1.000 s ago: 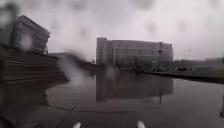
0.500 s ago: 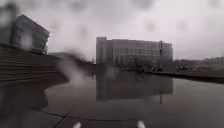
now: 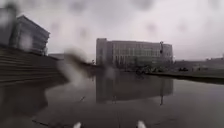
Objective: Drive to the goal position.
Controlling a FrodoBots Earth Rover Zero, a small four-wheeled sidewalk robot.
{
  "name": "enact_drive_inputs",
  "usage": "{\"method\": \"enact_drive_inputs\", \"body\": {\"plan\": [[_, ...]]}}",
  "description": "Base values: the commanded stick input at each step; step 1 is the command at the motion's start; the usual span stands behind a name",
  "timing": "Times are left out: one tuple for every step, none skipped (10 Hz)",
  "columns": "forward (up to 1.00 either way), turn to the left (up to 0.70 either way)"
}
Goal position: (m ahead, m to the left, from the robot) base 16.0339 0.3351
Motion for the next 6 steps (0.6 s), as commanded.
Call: {"method": "enact_drive_inputs", "body": {"plan": [[0.70, 0.01], [0.70, 0.01], [0.70, 0.01], [0.70, 0.01], [0.70, 0.01], [0.70, 0.01]]}}
